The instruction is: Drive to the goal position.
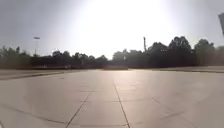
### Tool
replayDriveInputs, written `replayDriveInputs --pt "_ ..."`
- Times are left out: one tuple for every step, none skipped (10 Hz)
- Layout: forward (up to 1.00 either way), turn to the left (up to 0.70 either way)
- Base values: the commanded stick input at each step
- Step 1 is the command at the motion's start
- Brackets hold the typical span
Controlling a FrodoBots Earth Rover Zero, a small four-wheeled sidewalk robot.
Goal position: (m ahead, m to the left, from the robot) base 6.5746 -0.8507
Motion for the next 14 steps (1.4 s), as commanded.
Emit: replayDriveInputs --pt "0.7 -0.01" --pt "0.7 -0.01" --pt "0.7 0.0" --pt "0.7 -0.01" --pt "0.7 -0.02" --pt "0.7 -0.02" --pt "0.7 -0.02" --pt "0.7 -0.02" --pt "0.7 -0.02" --pt "0.7 0.0" --pt "0.7 -0.01" --pt "0.7 -0.01" --pt "0.7 -0.02" --pt "0.7 -0.02"
